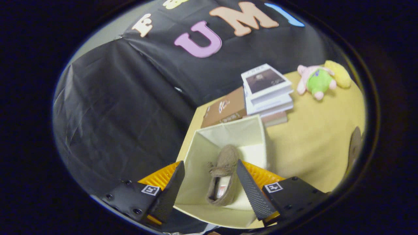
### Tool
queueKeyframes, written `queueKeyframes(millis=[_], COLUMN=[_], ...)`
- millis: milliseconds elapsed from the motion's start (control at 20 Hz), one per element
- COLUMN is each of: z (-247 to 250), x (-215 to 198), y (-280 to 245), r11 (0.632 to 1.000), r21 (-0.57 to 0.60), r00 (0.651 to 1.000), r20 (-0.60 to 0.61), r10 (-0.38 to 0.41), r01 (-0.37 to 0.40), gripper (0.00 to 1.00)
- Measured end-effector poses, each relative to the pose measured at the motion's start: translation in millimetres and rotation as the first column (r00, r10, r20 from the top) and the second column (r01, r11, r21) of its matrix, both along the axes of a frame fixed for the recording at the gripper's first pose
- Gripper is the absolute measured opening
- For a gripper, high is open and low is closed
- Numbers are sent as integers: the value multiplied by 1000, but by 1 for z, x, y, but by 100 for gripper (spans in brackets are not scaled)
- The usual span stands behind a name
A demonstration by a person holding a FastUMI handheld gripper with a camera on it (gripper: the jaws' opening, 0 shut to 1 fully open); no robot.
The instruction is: Open the storage box then place both shoes into the box .Put the left shoe in first, then the right shoe, with the right side of both shoes facing outward in a uniform manner.
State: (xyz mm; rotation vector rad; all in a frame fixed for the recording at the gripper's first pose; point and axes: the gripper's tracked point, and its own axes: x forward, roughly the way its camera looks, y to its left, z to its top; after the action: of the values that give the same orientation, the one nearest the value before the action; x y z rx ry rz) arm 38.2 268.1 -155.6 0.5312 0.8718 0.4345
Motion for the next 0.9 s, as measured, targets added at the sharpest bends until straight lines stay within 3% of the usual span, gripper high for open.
queueKeyframes(millis=[200, 550, 900], z=[20, 16, -12], x=[1, 0, -13], y=[-64, -173, -269], r11=[997, 971, 900], r21=[-55, -219, -424], r00=[994, 979, 973], r20=[99, 198, 229], r10=[-51, -47, -1], r01=[57, 91, 100], gripper=[100, 100, 100])
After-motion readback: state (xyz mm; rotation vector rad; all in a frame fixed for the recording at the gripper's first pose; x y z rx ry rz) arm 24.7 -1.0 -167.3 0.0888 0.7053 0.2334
